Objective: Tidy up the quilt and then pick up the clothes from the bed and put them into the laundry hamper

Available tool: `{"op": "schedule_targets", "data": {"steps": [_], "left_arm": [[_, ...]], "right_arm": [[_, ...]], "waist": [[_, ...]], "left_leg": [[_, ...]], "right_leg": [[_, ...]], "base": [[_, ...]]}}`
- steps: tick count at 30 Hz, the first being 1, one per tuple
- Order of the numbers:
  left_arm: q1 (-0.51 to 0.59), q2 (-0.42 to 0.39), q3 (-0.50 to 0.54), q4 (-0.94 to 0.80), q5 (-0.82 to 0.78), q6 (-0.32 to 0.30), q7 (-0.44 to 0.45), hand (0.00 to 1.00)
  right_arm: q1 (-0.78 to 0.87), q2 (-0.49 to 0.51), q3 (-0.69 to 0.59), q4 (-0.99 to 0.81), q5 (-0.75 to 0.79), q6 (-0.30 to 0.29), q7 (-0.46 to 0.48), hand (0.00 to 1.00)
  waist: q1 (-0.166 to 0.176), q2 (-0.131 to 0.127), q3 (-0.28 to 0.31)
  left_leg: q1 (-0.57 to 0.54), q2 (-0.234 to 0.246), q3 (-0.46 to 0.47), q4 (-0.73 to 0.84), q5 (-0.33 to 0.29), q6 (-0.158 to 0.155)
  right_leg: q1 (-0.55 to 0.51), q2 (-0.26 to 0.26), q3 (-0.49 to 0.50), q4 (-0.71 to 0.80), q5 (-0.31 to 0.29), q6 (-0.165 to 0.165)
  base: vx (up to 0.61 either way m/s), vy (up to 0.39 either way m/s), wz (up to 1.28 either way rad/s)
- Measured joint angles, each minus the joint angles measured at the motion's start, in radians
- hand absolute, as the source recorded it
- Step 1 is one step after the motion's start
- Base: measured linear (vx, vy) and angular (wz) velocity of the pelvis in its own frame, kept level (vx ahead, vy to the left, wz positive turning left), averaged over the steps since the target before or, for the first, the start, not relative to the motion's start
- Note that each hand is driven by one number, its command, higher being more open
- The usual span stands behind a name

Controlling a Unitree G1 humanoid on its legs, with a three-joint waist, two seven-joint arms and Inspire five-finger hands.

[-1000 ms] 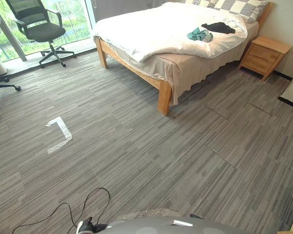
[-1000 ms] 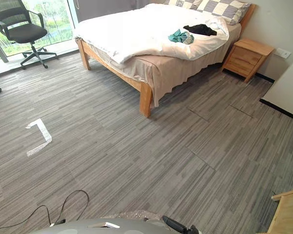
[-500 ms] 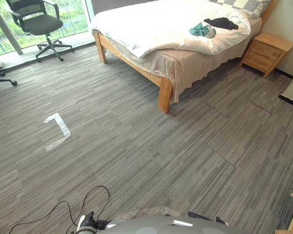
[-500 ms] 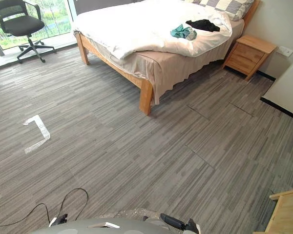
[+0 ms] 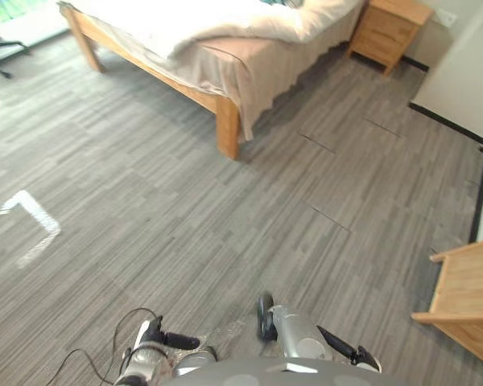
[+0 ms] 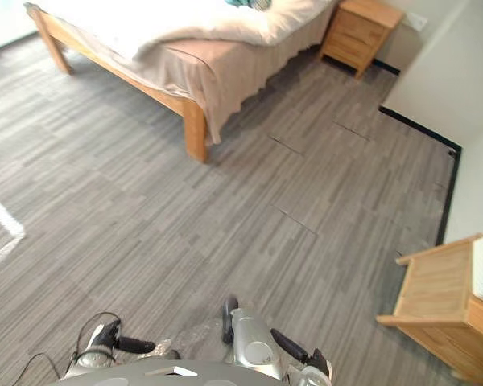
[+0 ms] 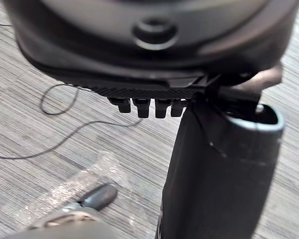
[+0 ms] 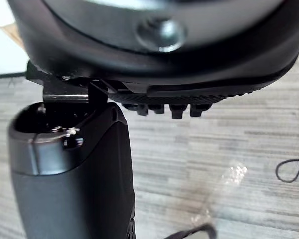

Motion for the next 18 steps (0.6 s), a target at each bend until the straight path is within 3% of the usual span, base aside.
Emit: {"op": "schedule_targets", "data": {"steps": [1,2,4,5,6,7,8,9,10,11,12,13,14,15,16,17,18], "left_arm": [[-0.009,-0.007,0.000,0.001,0.000,-0.002,-0.001,1.00],[-0.024,-0.026,0.000,0.011,0.002,-0.012,-0.004,1.00],[-0.036,-0.040,-0.012,0.028,0.003,-0.018,-0.015,1.00],[-0.044,-0.067,-0.022,0.033,0.006,-0.021,-0.020,1.00],[-0.047,-0.079,-0.022,0.034,0.013,-0.025,-0.022,1.00],[-0.049,-0.101,-0.022,0.031,0.037,-0.037,-0.021,1.00],[-0.046,-0.108,-0.019,0.017,0.042,-0.040,-0.022,1.00],[-0.044,-0.109,-0.017,0.010,0.041,-0.040,-0.022,1.00],[-0.036,-0.115,-0.004,-0.012,0.038,-0.039,-0.024,1.00],[-0.022,-0.120,0.028,-0.046,0.032,-0.036,-0.027,1.00],[-0.016,-0.128,0.044,-0.069,0.029,-0.036,-0.027,1.00],[-0.006,-0.141,0.061,-0.128,-0.003,-0.038,-0.018,1.00],[-0.008,-0.148,0.068,-0.142,-0.019,-0.042,-0.012,1.00],[-0.015,-0.149,0.067,-0.159,-0.044,-0.050,-0.009,1.00],[-0.023,-0.151,0.068,-0.174,-0.054,-0.059,-0.010,1.00],[-0.027,-0.152,0.078,-0.208,-0.090,-0.068,-0.010,1.00],[-0.031,-0.155,0.081,-0.209,-0.095,-0.072,-0.010,1.00]], "right_arm": [[0.000,0.001,0.000,0.000,0.003,0.000,-0.002,1.00],[0.002,0.001,-0.001,-0.004,0.028,-0.001,-0.003,1.00],[0.018,0.014,-0.016,-0.005,0.041,-0.001,0.000,1.00],[0.015,0.004,-0.041,-0.002,0.068,0.001,0.012,1.00],[0.014,-0.001,-0.051,-0.004,0.070,-0.006,0.016,1.00],[0.012,-0.011,-0.072,-0.004,0.071,-0.016,0.024,1.00],[0.012,-0.013,-0.098,-0.002,0.067,-0.015,0.027,1.00],[0.012,-0.009,-0.112,-0.001,0.060,-0.013,0.028,1.00],[0.012,-0.002,-0.133,0.004,0.051,-0.011,0.027,1.00],[0.006,-0.002,-0.128,0.003,0.032,0.007,0.020,1.00],[-0.007,-0.009,-0.098,0.000,0.020,0.015,0.012,1.00],[-0.015,-0.029,-0.026,-0.004,0.003,0.028,-0.004,1.00],[-0.042,-0.041,0.014,0.000,-0.022,0.036,-0.009,1.00],[-0.072,-0.051,0.052,0.014,-0.037,0.034,-0.018,1.00],[-0.111,-0.077,0.081,0.039,-0.064,0.025,-0.009,1.00],[-0.186,-0.074,0.082,0.038,-0.063,0.023,-0.022,1.00],[-0.202,-0.072,0.084,0.033,-0.064,0.021,-0.021,1.00]], "waist": [[-0.007,-0.002,0.002],[-0.022,-0.004,0.004],[-0.042,-0.017,0.012],[-0.041,0.014,0.031],[-0.042,0.036,0.034],[-0.043,0.070,0.037],[-0.040,0.081,0.033],[-0.041,0.081,0.033],[-0.041,0.077,0.037],[-0.026,0.063,0.045],[-0.006,0.066,0.049],[0.018,0.052,0.042],[0.034,0.057,0.055],[0.057,0.057,0.053],[0.077,0.050,0.057],[0.093,0.032,0.067],[0.099,0.029,0.068]], "left_leg": [[0.009,0.007,0.007,-0.001,-0.008,-0.012],[0.037,0.017,0.020,-0.002,-0.027,-0.044],[0.111,0.016,0.038,-0.003,-0.055,-0.088],[0.167,0.050,0.065,0.008,-0.060,-0.099],[0.166,0.073,0.073,0.042,-0.053,-0.112],[0.124,0.131,0.076,0.185,-0.032,-0.116],[0.033,0.184,0.041,0.384,0.045,-0.037],[-0.016,0.206,0.015,0.480,0.114,0.006],[-0.102,0.243,-0.030,0.683,0.170,0.028],[-0.165,0.230,-0.072,0.854,0.151,0.013],[-0.193,0.209,-0.100,0.905,0.124,0.004],[-0.261,0.187,-0.106,0.992,0.063,-0.030],[-0.297,0.185,-0.108,1.023,0.024,-0.068],[-0.350,0.167,-0.112,1.020,-0.015,-0.080],[-0.392,0.138,-0.093,0.987,-0.052,-0.066],[-0.450,0.077,-0.034,0.830,-0.102,-0.033],[-0.467,0.060,-0.022,0.764,-0.103,-0.025]], "right_leg": [[-0.022,-0.010,0.003,-0.034,0.026,0.011],[-0.060,-0.037,0.003,-0.067,0.055,0.018],[-0.062,-0.082,-0.002,-0.069,0.068,0.005],[-0.072,-0.053,-0.017,0.020,0.202,-0.034],[-0.085,-0.032,-0.022,0.063,0.219,-0.056],[-0.090,0.011,-0.024,0.106,0.188,-0.107],[-0.069,0.048,-0.024,0.104,0.150,-0.142],[-0.050,0.063,-0.026,0.094,0.130,-0.150],[0.017,0.098,-0.024,0.048,0.102,-0.164],[0.115,0.129,-0.018,-0.029,0.071,-0.146],[0.129,0.118,-0.048,-0.005,0.013,-0.084],[0.147,0.079,-0.074,0.061,-0.014,-0.166],[0.197,0.113,-0.063,0.048,-0.018,-0.173],[0.235,0.138,-0.035,0.016,-0.018,-0.179],[0.275,0.143,-0.016,-0.008,-0.019,-0.181],[0.371,0.142,0.043,-0.063,-0.020,-0.177],[0.408,0.141,0.058,-0.087,-0.025,-0.173]], "base": [[0.51,-0.244,-0.28],[0.45,-0.230,-0.16],[0.66,-0.374,-0.16],[0.68,-0.424,-0.29],[0.60,-0.477,-0.59],[0.53,-0.513,-0.57],[0.54,-0.527,-0.54],[0.74,-0.557,-0.36],[0.81,-0.485,-0.31],[0.69,-0.385,-0.48],[0.49,-0.227,-0.73],[0.55,-0.138,-0.68],[0.55,-0.138,-0.78],[0.57,-0.122,-0.74],[0.56,-0.160,-1.16],[0.78,-0.190,-0.98],[0.54,-0.116,-0.80]]}}
